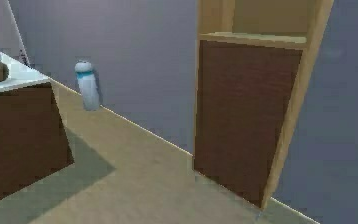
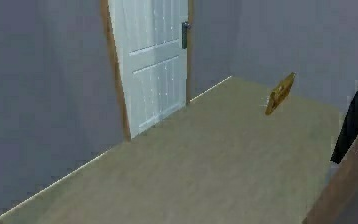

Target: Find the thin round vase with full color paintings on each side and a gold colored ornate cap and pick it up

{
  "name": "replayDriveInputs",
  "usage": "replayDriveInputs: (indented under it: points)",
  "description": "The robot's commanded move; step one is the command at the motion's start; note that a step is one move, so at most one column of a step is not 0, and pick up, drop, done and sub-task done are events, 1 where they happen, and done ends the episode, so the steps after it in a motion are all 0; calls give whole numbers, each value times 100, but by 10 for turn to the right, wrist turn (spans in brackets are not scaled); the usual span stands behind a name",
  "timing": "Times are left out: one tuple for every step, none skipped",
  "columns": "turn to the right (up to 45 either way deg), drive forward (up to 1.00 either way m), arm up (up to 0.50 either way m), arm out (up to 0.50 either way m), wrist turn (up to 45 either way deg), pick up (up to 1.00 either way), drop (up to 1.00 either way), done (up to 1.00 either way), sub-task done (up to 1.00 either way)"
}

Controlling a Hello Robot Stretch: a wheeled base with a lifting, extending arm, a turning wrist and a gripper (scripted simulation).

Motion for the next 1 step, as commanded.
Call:
replayDriveInputs:
  points:
    - [0,45,0,0,0,0,0,0,0]
